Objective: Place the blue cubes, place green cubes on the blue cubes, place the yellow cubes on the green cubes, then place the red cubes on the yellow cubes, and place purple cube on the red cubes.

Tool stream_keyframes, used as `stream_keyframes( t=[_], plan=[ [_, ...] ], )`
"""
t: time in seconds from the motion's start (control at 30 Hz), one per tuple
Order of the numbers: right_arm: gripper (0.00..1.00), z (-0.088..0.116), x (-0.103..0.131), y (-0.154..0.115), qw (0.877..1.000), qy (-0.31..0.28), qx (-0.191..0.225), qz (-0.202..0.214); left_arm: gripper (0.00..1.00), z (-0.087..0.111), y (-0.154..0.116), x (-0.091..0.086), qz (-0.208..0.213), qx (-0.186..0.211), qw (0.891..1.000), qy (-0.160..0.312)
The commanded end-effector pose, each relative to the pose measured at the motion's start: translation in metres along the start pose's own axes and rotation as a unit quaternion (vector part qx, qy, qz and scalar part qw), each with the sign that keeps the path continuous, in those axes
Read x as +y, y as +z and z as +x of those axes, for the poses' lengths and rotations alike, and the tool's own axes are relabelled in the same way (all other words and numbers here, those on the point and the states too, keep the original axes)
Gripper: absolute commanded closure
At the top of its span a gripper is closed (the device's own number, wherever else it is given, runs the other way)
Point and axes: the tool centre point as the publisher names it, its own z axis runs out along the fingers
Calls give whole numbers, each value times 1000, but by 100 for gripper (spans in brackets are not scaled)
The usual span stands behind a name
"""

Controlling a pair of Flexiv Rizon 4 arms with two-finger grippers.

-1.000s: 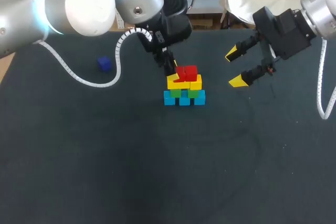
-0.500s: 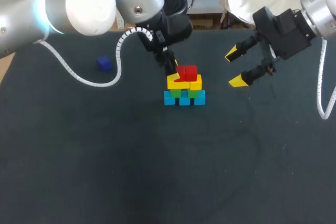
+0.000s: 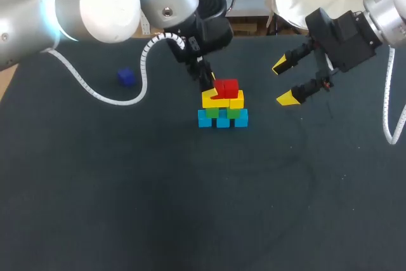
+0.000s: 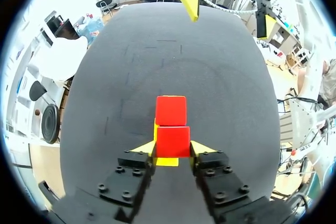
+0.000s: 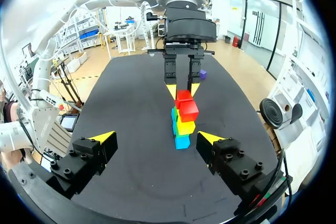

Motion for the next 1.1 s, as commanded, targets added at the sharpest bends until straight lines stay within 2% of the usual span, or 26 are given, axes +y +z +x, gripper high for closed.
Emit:
stream_keyframes(
  t=[0.03, 0.07, 0.43, 0.47, 0.5, 0.53, 0.57, 0.63, 0.77, 0.9, 0.93, 0.97, 1.0, 1.03, 1.1],
  plan=[
    [0, 0, 0, 0, 1000, -1, -1, 0, 7, -1, 0, 3, 4, 2, 1000, -4],
    [0, 0, 0, 0, 1000, -1, -1, 0, 0, 0, 1, 3, 5, 1, 1000, -8],
    [0, 0, 0, 0, 1000, -1, -1, 0, 0, 3, -10, 1, -2, -10, 1000, -14],
    [0, 0, 0, 0, 1000, -1, -1, 0, 13, 4, -12, 1, -6, -10, 1000, -12],
    [0, 0, 0, 0, 1000, -1, -1, 0, 31, 5, -14, 0, -16, -6, 1000, -8],
    [0, 0, 0, 0, 1000, -1, -1, 0, 56, 6, -17, -2, -25, -3, 1000, -1],
    [0, 0, 0, 0, 1000, -1, -1, 0, 73, 8, -20, -4, -32, 1, 999, 2],
    [0, 0, 0, 0, 1000, -1, -1, 0, 100, 12, -24, -7, -47, 6, 999, 12],
    [0, 0, 0, 0, 1000, -1, -1, 0, 100, 22, -31, -8, -68, 15, 997, 23],
    [0, 0, 0, 0, 1000, -1, -1, 0, 100, 37, -38, 0, -75, 13, 997, 4],
    [0, 0, 0, 0, 1000, -1, -1, 0, 95, 40, -40, 2, -76, 13, 997, -1],
    [0, 0, 0, 0, 1000, -1, -1, 0, 82, 43, -42, 5, -79, 13, 997, -5],
    [0, 0, 0, 0, 1000, -1, -1, 0, 65, 47, -45, 8, -82, 13, 996, -12],
    [0, 0, 0, 0, 1000, -1, -1, 0, 55, 50, -47, 10, -80, 12, 997, -17],
    [0, 0, 0, 0, 1000, -1, -1, 0, 1, 58, -51, 17, -77, 11, 997, -27]
  ],
)
